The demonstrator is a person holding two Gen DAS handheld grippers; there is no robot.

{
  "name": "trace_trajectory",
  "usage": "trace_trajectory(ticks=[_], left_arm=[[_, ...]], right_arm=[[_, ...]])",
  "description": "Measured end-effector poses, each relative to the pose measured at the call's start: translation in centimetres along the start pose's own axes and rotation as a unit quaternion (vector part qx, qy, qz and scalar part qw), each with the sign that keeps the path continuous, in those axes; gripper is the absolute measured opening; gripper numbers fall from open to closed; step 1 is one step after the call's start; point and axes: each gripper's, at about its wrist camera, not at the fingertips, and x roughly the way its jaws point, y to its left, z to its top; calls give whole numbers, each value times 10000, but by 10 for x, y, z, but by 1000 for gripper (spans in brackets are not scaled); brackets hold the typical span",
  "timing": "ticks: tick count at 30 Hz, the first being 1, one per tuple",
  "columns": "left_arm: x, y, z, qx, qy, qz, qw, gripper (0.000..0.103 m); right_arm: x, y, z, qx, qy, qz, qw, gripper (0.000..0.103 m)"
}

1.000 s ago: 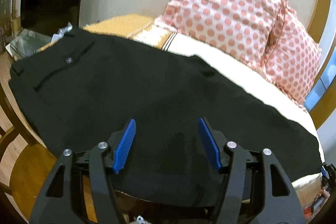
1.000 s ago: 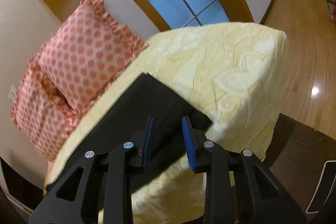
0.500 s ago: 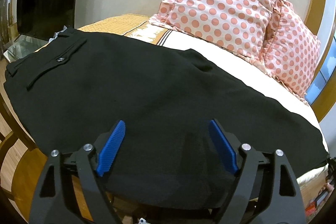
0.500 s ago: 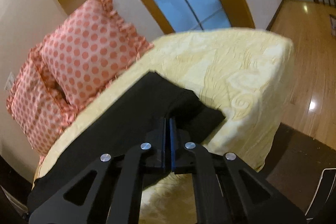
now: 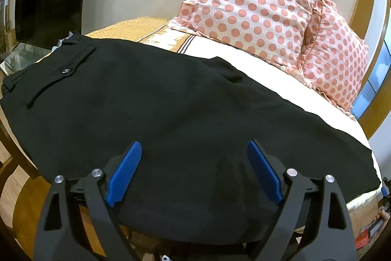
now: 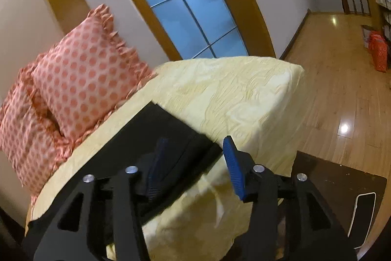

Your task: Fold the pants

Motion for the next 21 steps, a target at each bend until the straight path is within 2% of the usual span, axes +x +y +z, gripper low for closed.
trace_trajectory(ticks=[2,3,5,9,10,12,15,16,19,21], left_arm=[[0,-1,0,42,-7,15,10000,90],[0,-2,-1,55,-7,19,10000,90],[0,-1,-1,80,-9,10,10000,90],[1,-1,-1,97,-5,-15,10000,92],[1,-2,-1,104,-8,-12,9999,93],[1,-2,-1,130,-17,-7,9999,93],[-1,-1,-2,163,-42,-53,9998,93],[-1,1,-2,157,-61,-102,9998,93],[-3,4,-3,94,-111,-223,9996,93],[-4,5,-4,69,-140,-276,9995,93]], right_arm=[[12,-4,-2,127,182,18,9998,44],[11,-3,-4,96,104,9,9999,43],[11,5,-12,-55,184,119,9997,32],[5,14,-26,-190,223,411,9987,25],[7,11,-28,-4,309,589,9978,19],[8,3,-27,333,291,759,9961,18],[14,-1,-26,652,354,892,9932,10],[13,5,-25,595,335,882,9938,6],[2,45,-17,192,112,1147,9931,5],[-11,98,-12,-236,-17,1724,9847,5]])
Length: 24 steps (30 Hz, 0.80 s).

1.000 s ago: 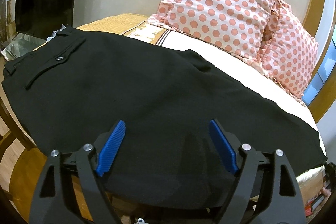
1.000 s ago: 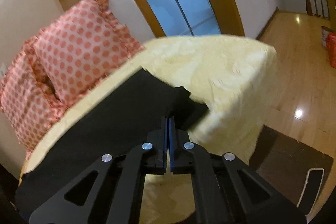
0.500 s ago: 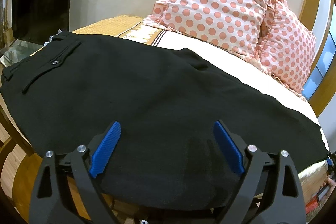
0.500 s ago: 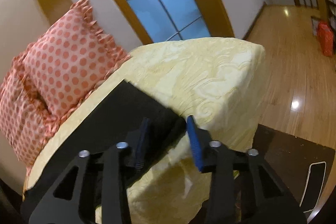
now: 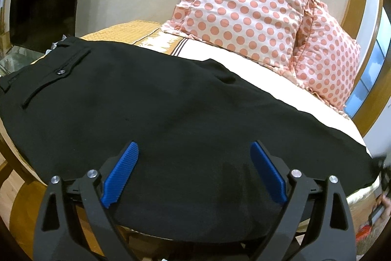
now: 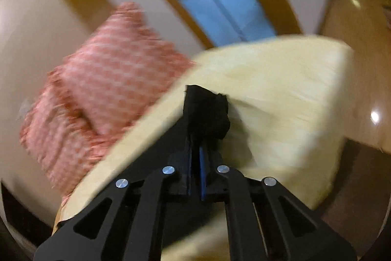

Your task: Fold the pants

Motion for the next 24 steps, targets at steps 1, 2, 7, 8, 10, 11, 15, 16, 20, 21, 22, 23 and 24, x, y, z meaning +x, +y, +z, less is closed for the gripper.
trace_trajectory(ticks=[1,2,7,8,10,11,15,16,20,21,22,23,24], left_arm=[[0,0,-1,-3,-18,-19,10000,93],[-1,1,-1,-3,-34,-28,10000,93],[-2,1,-1,-113,-106,-54,9999,93],[-2,2,-1,-143,-118,-66,9998,93],[-3,4,-1,-201,-131,-101,9997,93],[-4,5,-1,-234,-130,-130,9996,93],[-9,13,-1,-405,-143,-347,9985,93],[-9,14,-1,-419,-155,-384,9983,93],[-9,12,-2,-375,-192,-358,9985,93],[-9,11,-3,-373,-199,-352,9985,93],[-10,13,-2,-432,-211,-386,9981,93],[-14,15,-2,-532,-247,-424,9974,93],[-17,19,-1,-611,-291,-450,9967,93]], right_arm=[[2,25,0,-214,19,282,9994,5],[6,58,-2,-476,76,670,9966,5],[35,212,-89,-1862,1528,2513,9375,5],[42,232,-119,-2156,1998,2686,9173,5],[56,265,-194,-2947,2936,2747,8669,5],[59,269,-213,-3078,3158,2737,8548,4],[60,276,-227,-3063,3223,2761,8521,4],[60,278,-217,-2961,3110,2799,8586,4],[56,297,-193,-2597,2764,3074,8727,4],[53,303,-191,-2544,2729,3188,8713,4],[46,313,-201,-2752,2732,3268,8618,4],[42,325,-217,-3102,2817,3339,8444,4],[39,328,-228,-3353,2900,3360,8310,4]])
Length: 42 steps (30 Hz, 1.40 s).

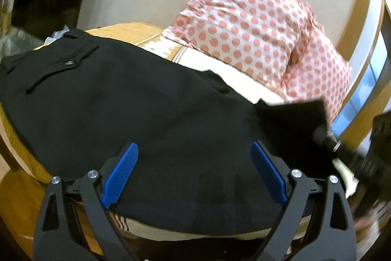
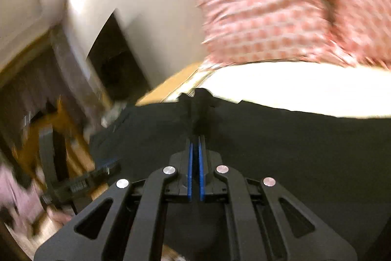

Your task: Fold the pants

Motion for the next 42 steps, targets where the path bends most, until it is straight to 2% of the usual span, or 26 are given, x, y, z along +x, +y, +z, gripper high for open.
trace_trajectory(ticks=[2,6,7,8,10,11,12,13,15,16,17,18,22,26,28,31,32,38,40,42], left_arm=[[-20,13,6,-244,-321,27,9992,93],[-55,50,17,-754,-884,473,9921,93],[-61,65,20,-950,-931,575,9894,93],[-63,74,21,-1089,-928,639,9876,93],[-62,95,25,-1447,-839,673,9836,92],[-63,103,26,-1581,-812,649,9819,92],[-61,111,27,-1735,-777,637,9797,91],[-58,119,28,-1897,-732,634,9771,90],[-49,135,33,-2152,-614,665,9724,86],[-46,140,34,-2231,-579,653,9709,84],[-43,144,36,-2306,-559,649,9693,83],[-44,148,37,-2352,-558,683,9679,83],[-45,157,38,-2526,-624,980,9606,83],[-46,159,24,-2741,-430,1054,9549,83],[-42,161,17,-2844,-262,922,9539,83],[-33,154,17,-2863,-92,528,9566,72],[-34,149,21,-2800,-108,461,9588,71],[-44,123,46,-2332,-457,462,9702,74],[-38,129,50,-2410,-399,638,9676,74],[-32,140,49,-2621,-366,779,9612,73]], right_arm=[[10,6,-13,-247,278,-41,9993,4],[21,6,-32,-551,802,-201,9951,7],[17,9,-34,-677,760,-190,9946,14],[14,12,-32,-738,854,-42,9936,31],[2,11,-28,-658,603,160,9959,47],[-5,11,-24,-614,368,133,9973,47],[-10,7,-21,-572,171,-78,9982,48],[-9,3,-19,-539,136,-265,9981,48],[-3,-12,-20,-359,356,-536,9973,48],[3,-23,-24,-155,576,-572,9966,48],[4,-27,-28,-75,619,-543,9966,48],[1,-28,-30,-81,497,-523,9974,48],[-6,-26,-36,-187,519,-593,9967,51],[-4,-28,-29,-167,515,-538,9971,53],[3,-24,-27,-185,521,-515,9971,55],[4,-22,-29,-234,530,-513,9970,56],[4,-22,-29,-236,530,-506,9970,56],[3,-23,-30,-210,502,-466,9974,57],[3,-22,-31,-229,490,-467,9974,58],[2,-22,-31,-242,474,-453,9976,58]])
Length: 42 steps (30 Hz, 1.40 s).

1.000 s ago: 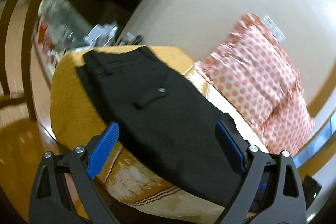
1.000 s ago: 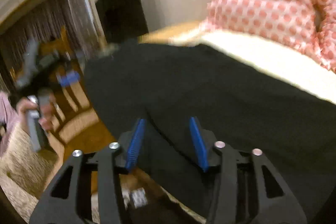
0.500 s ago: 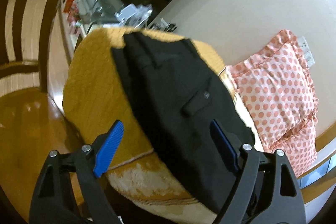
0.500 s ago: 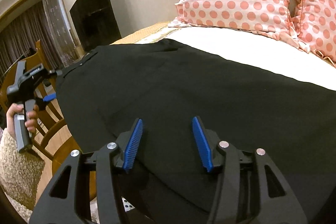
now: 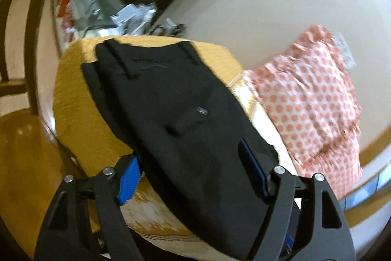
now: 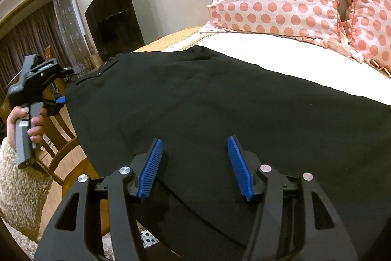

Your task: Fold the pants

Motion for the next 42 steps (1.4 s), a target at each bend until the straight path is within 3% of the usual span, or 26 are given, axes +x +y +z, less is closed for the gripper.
trace_trajectory(ticks=[3,4,5,7,9,14,16,18,21,25,27,28,30,32,35,39,42], left_arm=[[0,3,6,-111,-78,115,9998,71],[2,2,9,-130,-94,193,9997,64],[3,1,10,-96,-105,304,9994,46],[2,-8,12,192,-187,608,9978,22],[-2,-24,12,607,-311,737,9949,16],[-17,-106,-3,2022,-796,992,9710,13],[-19,-151,-20,2708,-939,902,9538,13],[-16,-199,-47,3457,-986,696,9306,13],[-9,-262,-108,4577,-954,199,8837,13],[9,-314,-230,5983,-217,-928,7955,14],[21,-315,-291,6576,324,-1258,7421,14],[29,-309,-326,6899,608,-1304,7095,14],[42,-298,-355,7112,886,-1229,6865,14],[47,-292,-357,7063,912,-1193,6918,14],[44,-296,-337,6797,979,-1334,7145,14],[16,-295,-333,6737,714,-1579,7184,14],[14,-286,-339,6663,831,-1762,7198,14]], right_arm=[[-6,-5,-2,129,-73,113,9998,58],[-9,-7,-3,173,-115,134,9997,58],[-14,-9,-3,223,-182,143,9995,58],[-27,-17,-6,322,-337,139,9988,58],[-45,-29,-9,456,-534,59,9975,58],[-89,-69,-20,900,-966,-365,9906,63],[-106,-88,-26,1163,-1132,-575,9851,63],[-121,-106,-33,1433,-1255,-773,9786,63],[-146,-138,-49,1988,-1476,-1096,9626,63],[-169,-165,-68,2475,-1670,-1399,9441,63],[-176,-176,-77,2681,-1697,-1544,9357,63],[-178,-180,-81,2745,-1696,-1578,9333,63],[-180,-188,-87,2850,-1660,-1669,9292,63],[-182,-192,-91,2888,-1640,-1726,9273,63],[-182,-195,-93,2953,-1642,-1729,9252,63],[-179,-191,-88,2853,-1700,-1684,9281,63],[-177,-187,-83,2758,-1718,-1690,9305,63]])
